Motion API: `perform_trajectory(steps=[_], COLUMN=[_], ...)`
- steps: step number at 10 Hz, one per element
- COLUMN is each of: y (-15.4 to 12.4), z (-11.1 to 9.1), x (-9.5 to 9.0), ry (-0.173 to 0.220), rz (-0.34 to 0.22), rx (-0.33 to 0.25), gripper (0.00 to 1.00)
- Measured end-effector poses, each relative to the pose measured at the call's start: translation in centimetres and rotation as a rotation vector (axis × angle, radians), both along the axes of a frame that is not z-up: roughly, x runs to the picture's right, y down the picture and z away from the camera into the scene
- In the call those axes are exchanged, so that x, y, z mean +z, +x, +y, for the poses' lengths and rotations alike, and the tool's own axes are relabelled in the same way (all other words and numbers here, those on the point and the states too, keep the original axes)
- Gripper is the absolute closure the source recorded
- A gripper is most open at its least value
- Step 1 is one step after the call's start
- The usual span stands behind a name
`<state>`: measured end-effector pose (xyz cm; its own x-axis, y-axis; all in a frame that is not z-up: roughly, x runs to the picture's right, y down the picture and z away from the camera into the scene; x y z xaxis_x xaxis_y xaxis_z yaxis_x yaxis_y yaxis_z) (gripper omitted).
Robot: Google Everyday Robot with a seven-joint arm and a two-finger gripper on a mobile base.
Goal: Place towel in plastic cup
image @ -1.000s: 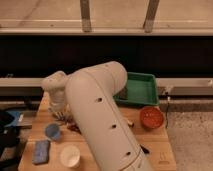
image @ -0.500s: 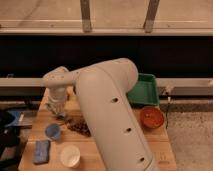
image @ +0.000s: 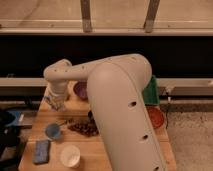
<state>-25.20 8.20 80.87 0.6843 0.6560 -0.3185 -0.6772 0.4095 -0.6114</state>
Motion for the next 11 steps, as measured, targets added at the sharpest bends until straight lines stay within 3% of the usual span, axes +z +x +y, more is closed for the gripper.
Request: perform_trajectory(steps=[5, 9, 11], y=[2.0, 3.3, 2.4], z=[1.8, 2.9, 3.9], x=[-2.0, -5.9, -7.3], ry=[-0.045, -0.072, -0.087], rz=[-0.006, -0.042, -0.067], rx=[-0.025, -0.01, -0.027], gripper=[1.0, 1.0, 1.0])
